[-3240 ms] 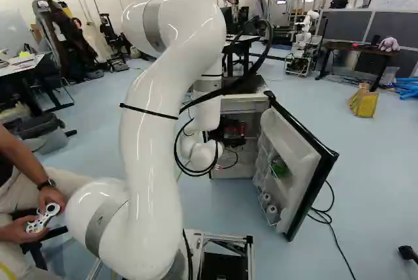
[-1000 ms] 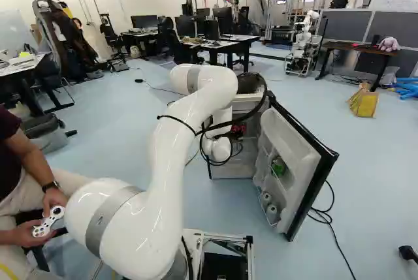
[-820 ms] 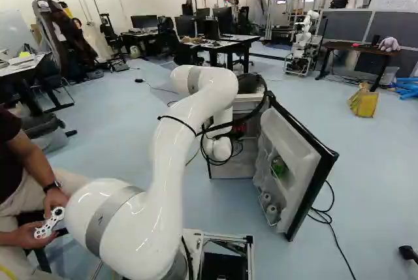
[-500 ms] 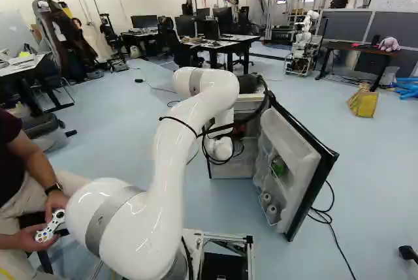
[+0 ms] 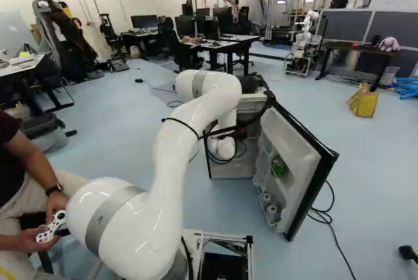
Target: Grab a drink from the fridge
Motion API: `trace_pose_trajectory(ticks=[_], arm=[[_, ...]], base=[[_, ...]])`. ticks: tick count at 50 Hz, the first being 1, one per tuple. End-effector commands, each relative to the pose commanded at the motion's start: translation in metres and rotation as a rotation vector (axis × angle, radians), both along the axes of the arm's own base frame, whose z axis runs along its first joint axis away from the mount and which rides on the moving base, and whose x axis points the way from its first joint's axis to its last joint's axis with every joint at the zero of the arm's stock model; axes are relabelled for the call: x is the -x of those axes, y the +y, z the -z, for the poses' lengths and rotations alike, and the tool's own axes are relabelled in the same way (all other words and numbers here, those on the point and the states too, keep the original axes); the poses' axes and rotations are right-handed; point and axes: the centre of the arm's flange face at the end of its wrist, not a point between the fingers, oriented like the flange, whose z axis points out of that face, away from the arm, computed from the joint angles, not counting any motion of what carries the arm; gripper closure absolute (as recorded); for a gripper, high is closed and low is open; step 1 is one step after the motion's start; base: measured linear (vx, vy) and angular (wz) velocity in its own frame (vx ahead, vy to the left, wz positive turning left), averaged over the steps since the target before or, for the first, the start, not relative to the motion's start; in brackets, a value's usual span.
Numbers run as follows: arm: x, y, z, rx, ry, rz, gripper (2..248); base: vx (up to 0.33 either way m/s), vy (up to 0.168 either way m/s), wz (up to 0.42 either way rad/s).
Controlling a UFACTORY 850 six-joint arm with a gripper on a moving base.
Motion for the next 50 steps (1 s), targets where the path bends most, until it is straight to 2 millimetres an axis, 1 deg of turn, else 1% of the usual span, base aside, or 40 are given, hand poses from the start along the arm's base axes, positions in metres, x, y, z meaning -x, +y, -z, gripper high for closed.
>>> trace_pose_trajectory(ticks=[50], arm=[[-0.023, -0.034, 0.01, 0.017, -0.051, 0.052, 3]], base=[[0.0, 0.0, 0.0]])
